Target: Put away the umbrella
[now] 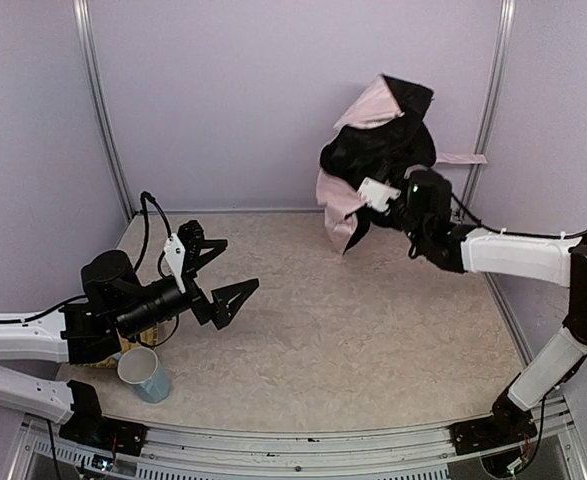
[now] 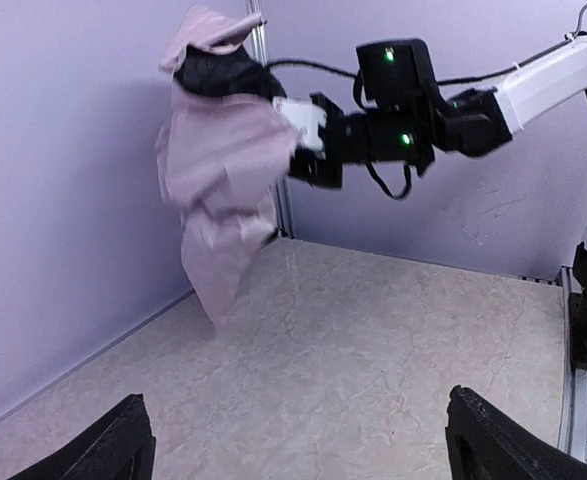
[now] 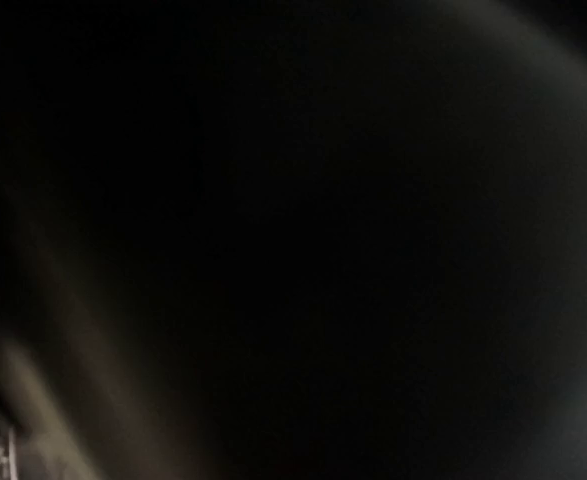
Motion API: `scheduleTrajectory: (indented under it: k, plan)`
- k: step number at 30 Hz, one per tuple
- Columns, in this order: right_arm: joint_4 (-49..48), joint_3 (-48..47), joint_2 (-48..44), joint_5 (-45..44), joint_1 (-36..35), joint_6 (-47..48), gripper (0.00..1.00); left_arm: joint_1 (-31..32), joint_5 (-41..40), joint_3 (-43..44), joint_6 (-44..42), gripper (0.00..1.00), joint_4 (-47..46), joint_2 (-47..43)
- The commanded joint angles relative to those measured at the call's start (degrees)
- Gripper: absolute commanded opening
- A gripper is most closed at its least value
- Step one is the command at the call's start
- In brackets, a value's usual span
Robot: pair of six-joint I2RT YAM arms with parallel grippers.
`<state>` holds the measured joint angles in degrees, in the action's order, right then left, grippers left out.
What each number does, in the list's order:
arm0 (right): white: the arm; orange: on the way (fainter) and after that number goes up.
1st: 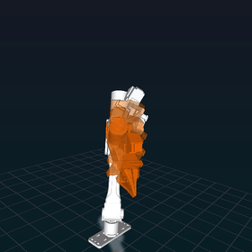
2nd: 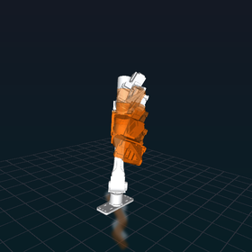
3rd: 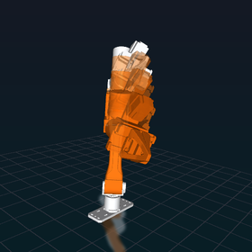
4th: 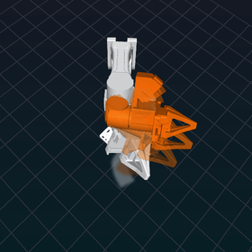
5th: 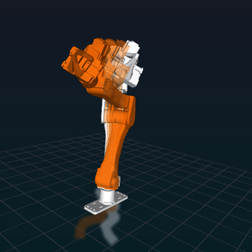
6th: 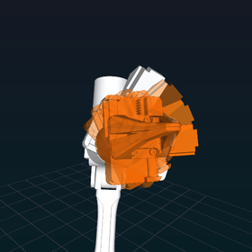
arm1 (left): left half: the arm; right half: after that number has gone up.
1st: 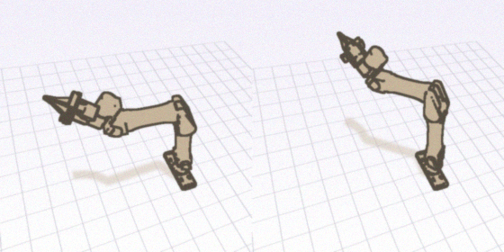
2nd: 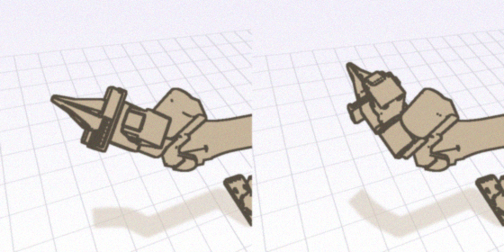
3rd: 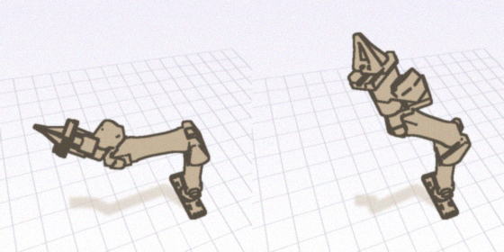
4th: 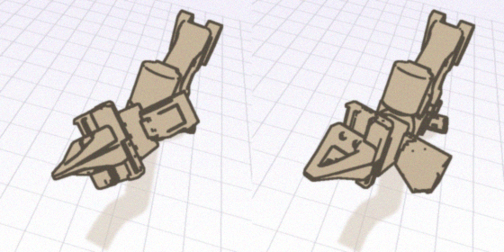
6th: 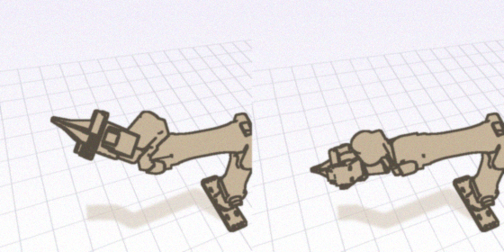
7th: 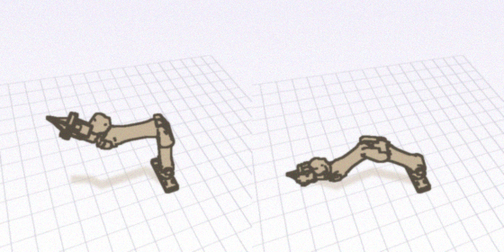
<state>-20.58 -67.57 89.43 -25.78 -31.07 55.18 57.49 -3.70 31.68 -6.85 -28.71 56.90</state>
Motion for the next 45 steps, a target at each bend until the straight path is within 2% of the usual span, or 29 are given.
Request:
scheduleTrajectory:
  k: [1, 5, 8, 10, 13, 19, 22, 24, 28, 32, 37, 41, 45]
  plan:
    - [-17.39, 19.47, 3.99, -1.44, -12.41, 5.07, 0.00, -0.72, -2.12, -0.67, -0.08, 0.99, 0.98, -0.11]
    - [-14.44, 27.59, 12.36, -1.06, -24.33, -9.00, 0.00, -0.80, -4.16, 1.10, -0.22, 0.99, 5.97, 0.00]
    - [-1.33, 23.96, 17.60, 0.19, -29.32, -21.06, 0.00, -0.72, -4.31, 1.85, 0.03, 0.98, 8.61, 0.45]
    - [9.65, 19.80, 18.43, 9.23, -29.78, -30.21, 0.00, -0.48, -3.92, 2.69, 0.48, 0.98, 10.43, 1.25]
    - [16.02, 18.13, 18.01, 23.03, -29.75, -37.43, 0.00, 0.00, -2.71, 4.39, 1.47, 0.97, 13.71, 2.86]
    - [24.28, 18.40, 17.97, 36.33, -28.91, -46.16, 0.00, 3.16, -1.83, 6.14, 1.53, 0.86, 22.26, 3.60]
    - [26.39, 19.30, 17.85, 39.49, -28.86, -49.48, 0.00, 5.51, -1.40, 5.99, 1.89, 0.82, 25.32, 2.88]
    - [27.06, 19.83, 17.53, 40.20, -28.80, -51.43, 0.00, 7.49, -1.85, 5.94, 2.10, 0.82, 26.85, 3.24]
    - [29.09, 20.09, 16.01, 39.61, -28.80, -54.89, 0.00, 13.60, -10.46, 7.88, 2.99, 0.88, 30.09, 5.99]
    - [31.70, 20.22, 13.61, 40.24, -29.00, -59.48, 0.00, 17.87, -12.88, 7.14, 3.99, 0.89, 28.01, 5.45]
    - [31.75, 22.50, 10.54, 40.41, -29.87, -64.87, 0.00, 19.18, -15.39, 0.34, 6.50, 0.90, 23.88, 0.09]
    - [34.16, 22.57, 10.16, 44.43, -30.01, -65.80, 0.00, 19.06, -26.13, -1.26, 7.19, 0.93, 21.11, -1.23]
    - [34.79, 24.01, 8.98, 48.96, -30.02, -67.35, 0.00, 19.09, -22.36, -0.76, 4.52, 0.94, 19.45, 1.10]
